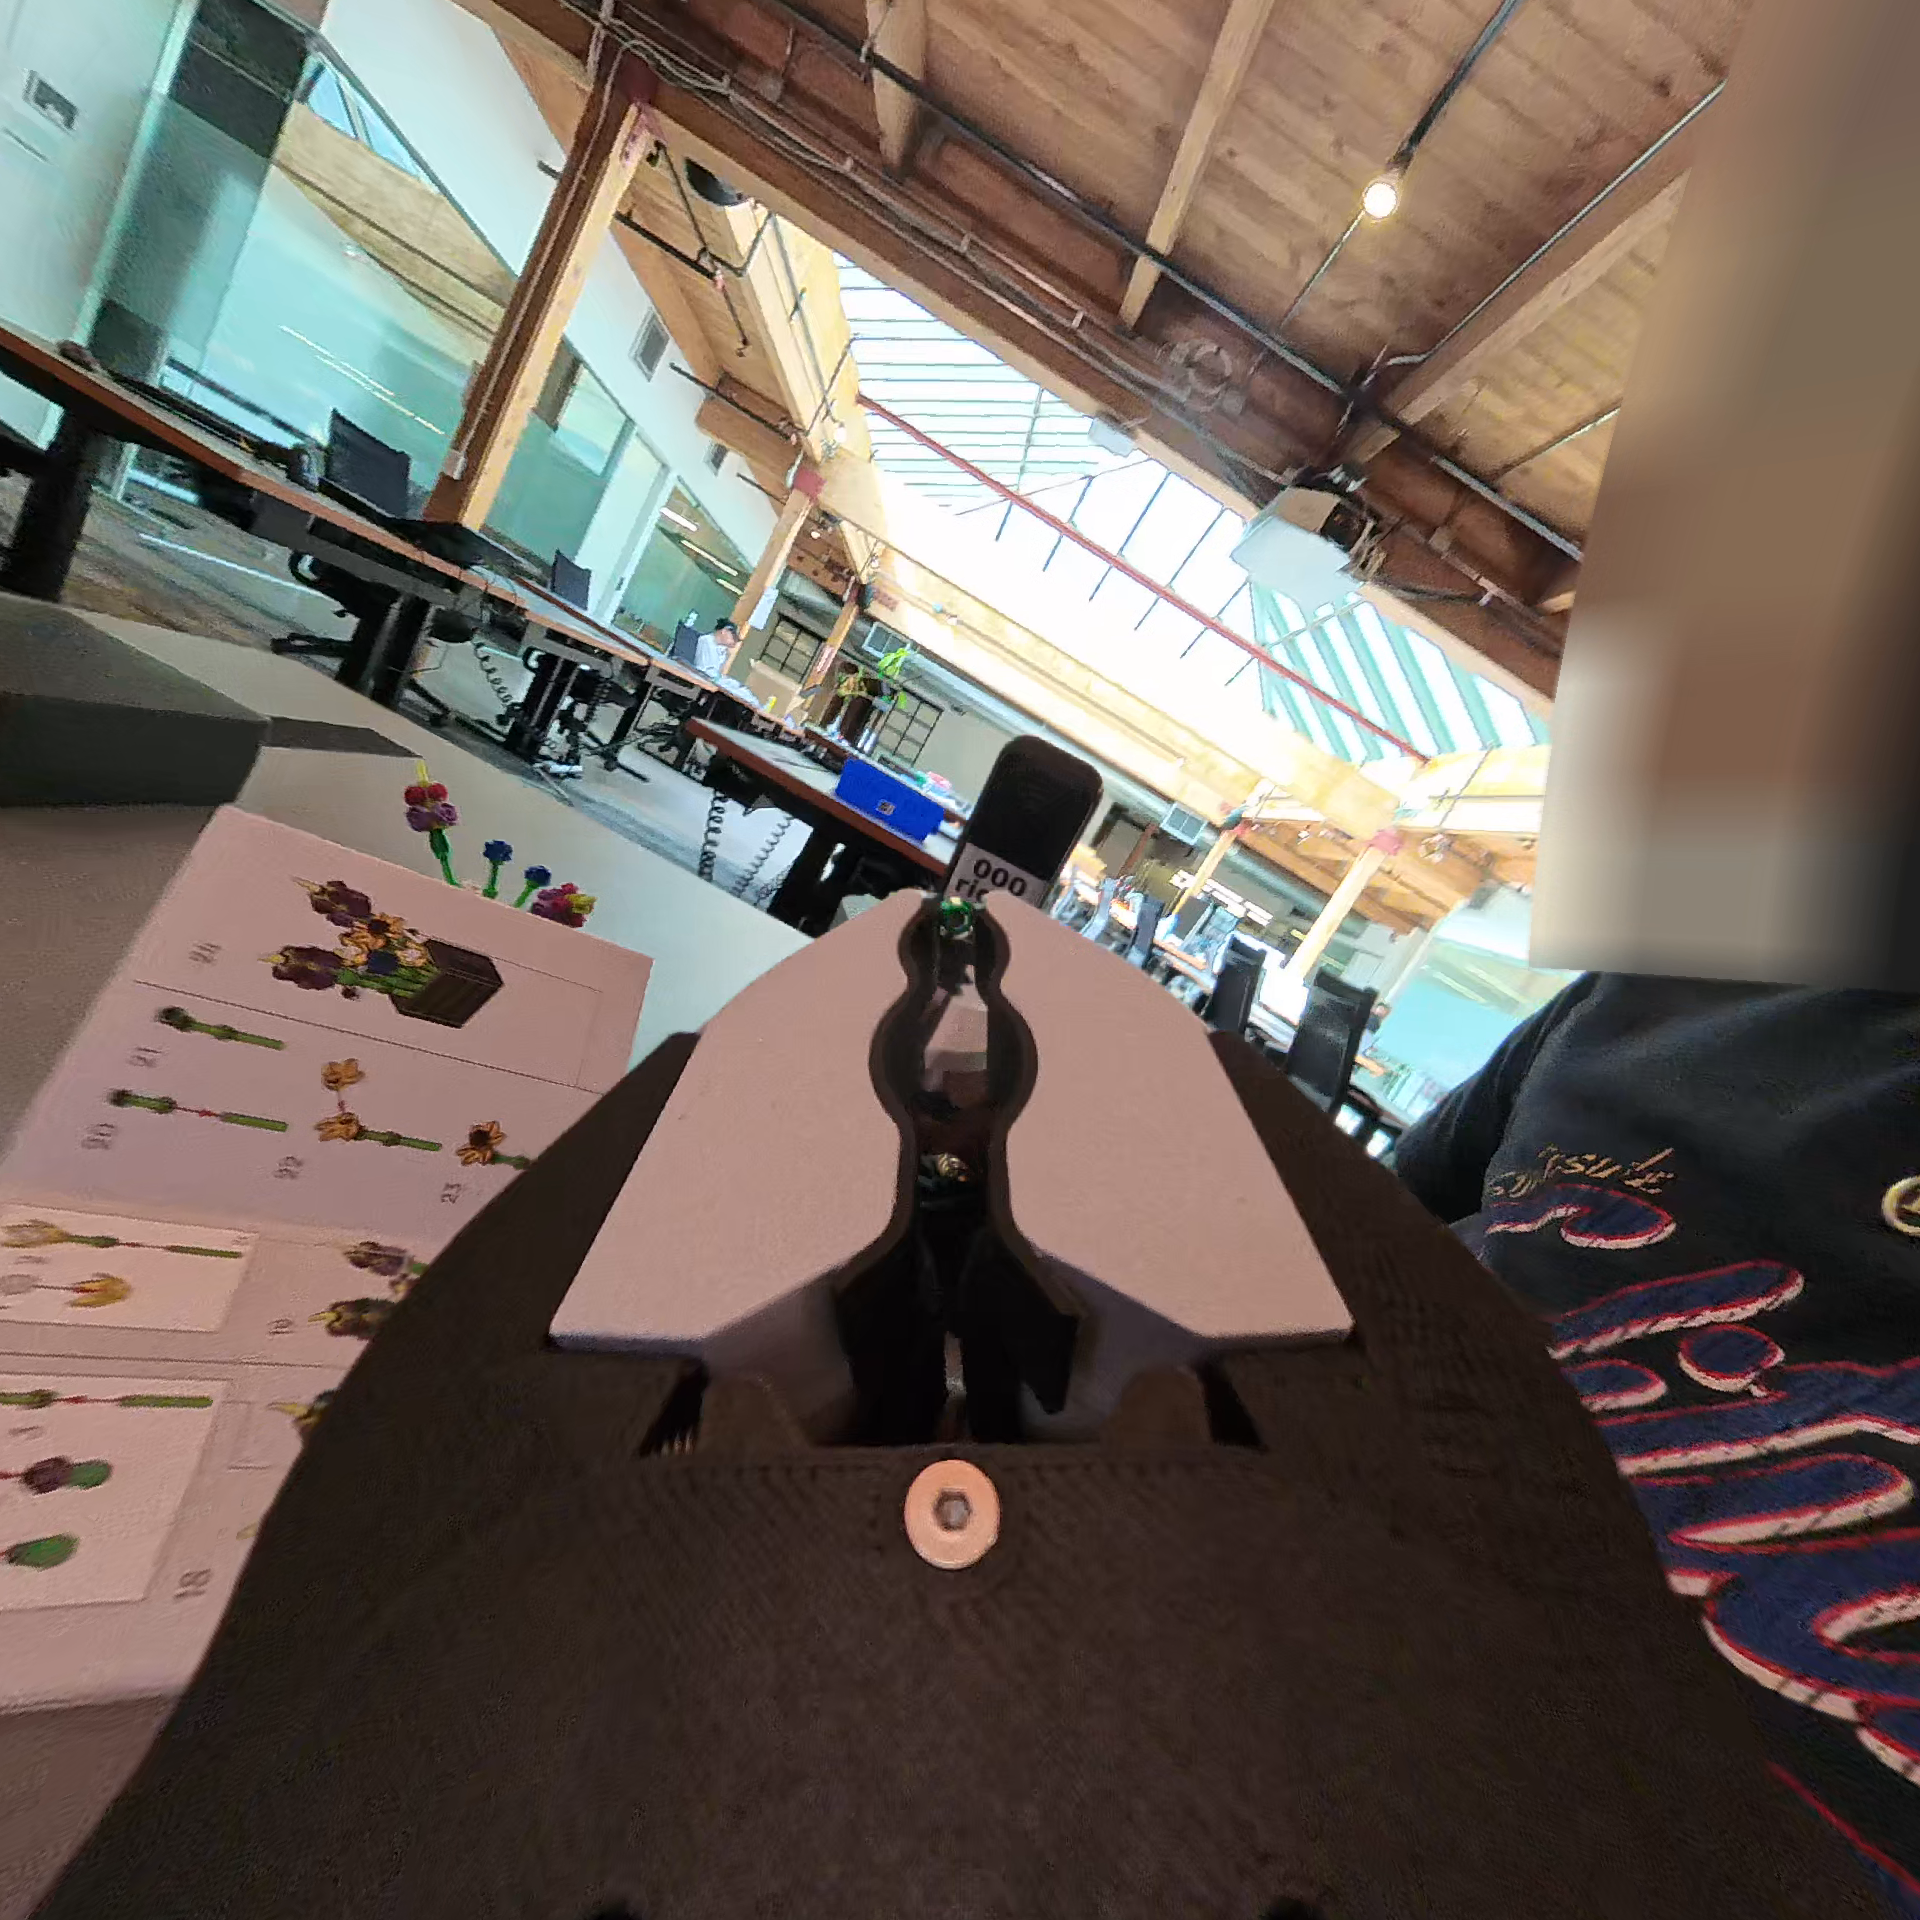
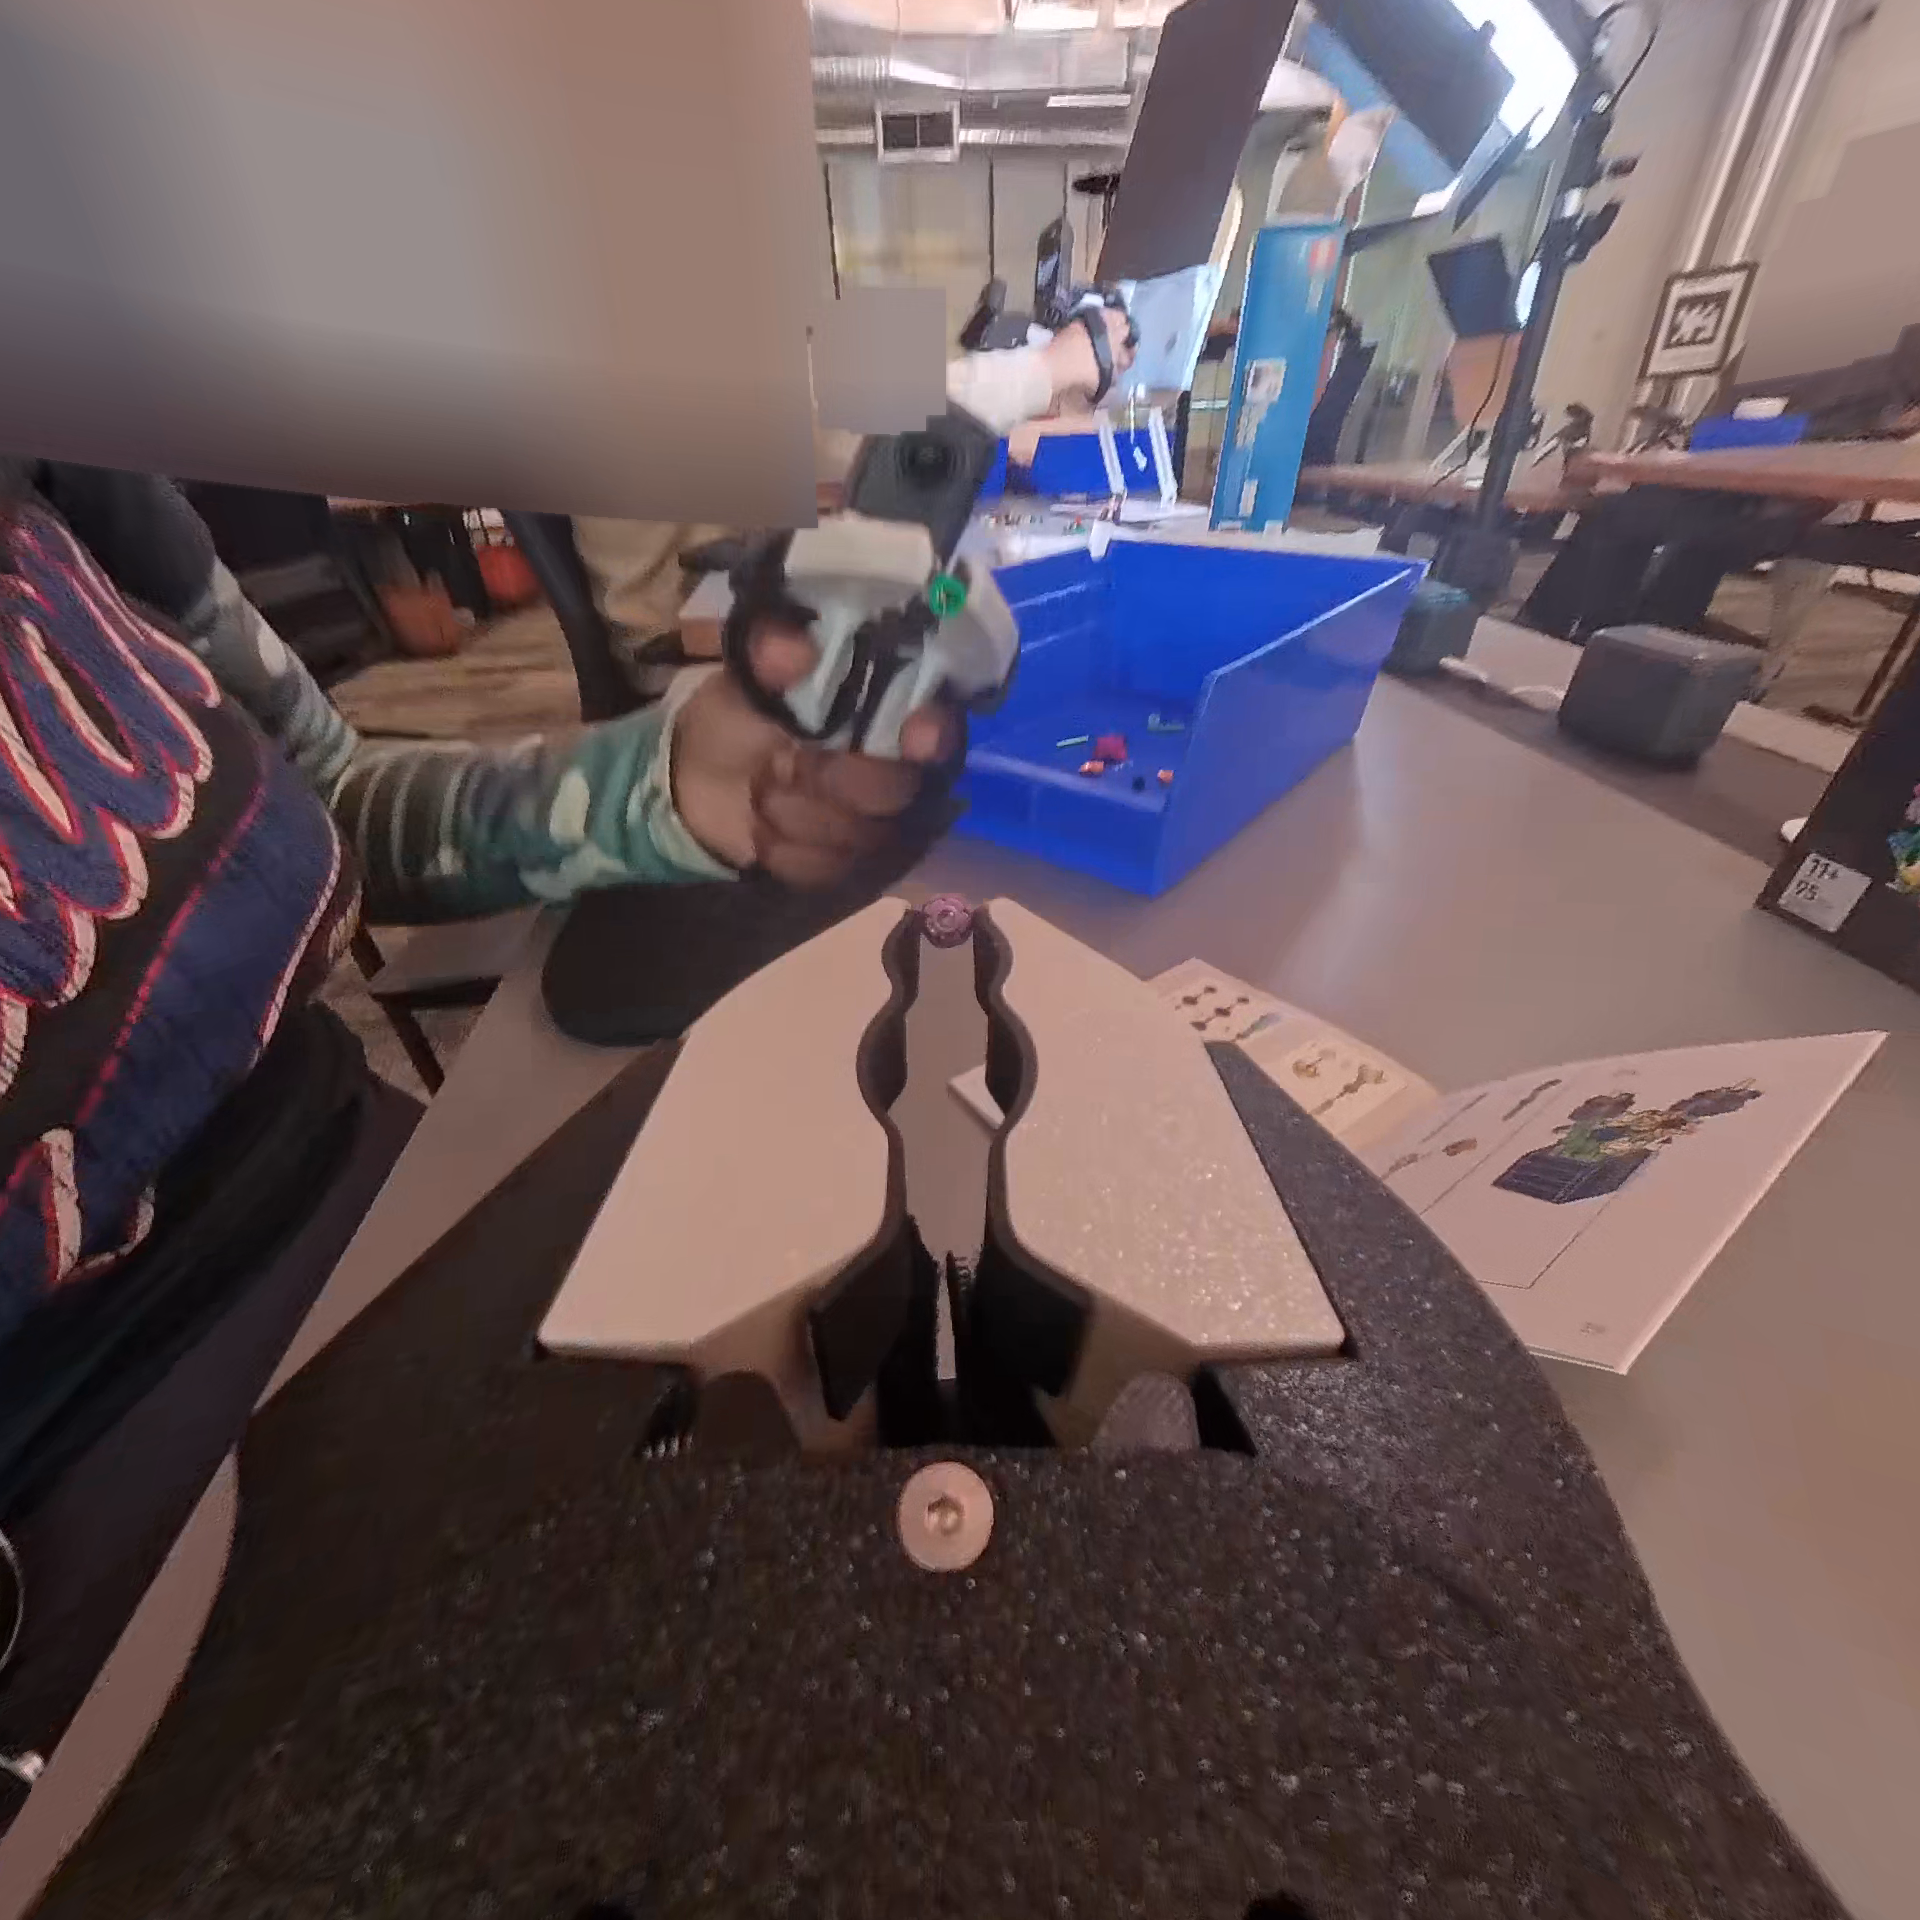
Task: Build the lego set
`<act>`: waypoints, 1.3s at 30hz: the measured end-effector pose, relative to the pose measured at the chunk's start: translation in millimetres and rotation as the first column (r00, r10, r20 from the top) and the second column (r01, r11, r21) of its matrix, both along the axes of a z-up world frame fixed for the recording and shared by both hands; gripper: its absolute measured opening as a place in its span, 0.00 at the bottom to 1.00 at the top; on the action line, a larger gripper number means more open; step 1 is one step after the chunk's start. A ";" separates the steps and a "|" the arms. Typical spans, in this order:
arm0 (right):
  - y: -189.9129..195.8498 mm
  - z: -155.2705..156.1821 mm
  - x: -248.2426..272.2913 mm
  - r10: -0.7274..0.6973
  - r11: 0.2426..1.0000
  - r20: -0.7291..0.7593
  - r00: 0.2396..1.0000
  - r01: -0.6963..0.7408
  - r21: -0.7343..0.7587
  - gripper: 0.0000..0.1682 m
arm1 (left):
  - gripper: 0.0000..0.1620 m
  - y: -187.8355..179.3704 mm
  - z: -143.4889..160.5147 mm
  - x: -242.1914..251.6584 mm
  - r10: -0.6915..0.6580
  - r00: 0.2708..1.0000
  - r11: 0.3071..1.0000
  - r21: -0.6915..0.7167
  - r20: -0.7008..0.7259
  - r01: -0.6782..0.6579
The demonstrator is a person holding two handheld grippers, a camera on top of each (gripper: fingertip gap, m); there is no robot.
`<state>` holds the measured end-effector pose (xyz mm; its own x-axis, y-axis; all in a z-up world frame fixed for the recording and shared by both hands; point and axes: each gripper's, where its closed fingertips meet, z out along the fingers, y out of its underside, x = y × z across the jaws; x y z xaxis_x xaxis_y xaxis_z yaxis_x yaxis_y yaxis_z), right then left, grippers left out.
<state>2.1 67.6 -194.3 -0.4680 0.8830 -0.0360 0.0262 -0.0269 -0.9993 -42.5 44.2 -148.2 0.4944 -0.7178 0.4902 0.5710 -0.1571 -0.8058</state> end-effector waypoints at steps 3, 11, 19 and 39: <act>3.0 7.6 0.8 -0.013 0.999 -0.041 0.999 0.011 -0.043 0.06 | 0.04 8.0 -10.4 6.6 -0.016 0.999 1.000 -0.015 0.047 0.017; 0.3 40.0 -0.8 -0.048 0.978 -0.225 0.973 0.000 -0.209 0.06 | 0.03 6.2 -15.9 12.3 -0.105 0.969 0.993 -0.038 0.222 0.116; -9.1 51.3 -9.9 -0.051 0.930 -0.266 0.963 -0.052 -0.365 0.06 | 0.03 6.7 -12.0 19.2 -0.160 0.931 0.983 -0.031 0.329 0.180; 18.2 23.5 -3.9 -0.196 0.973 -0.112 0.974 0.179 -0.142 0.06 | 0.04 -20.9 -151.0 40.0 -0.444 0.342 0.877 -0.480 -0.828 -0.023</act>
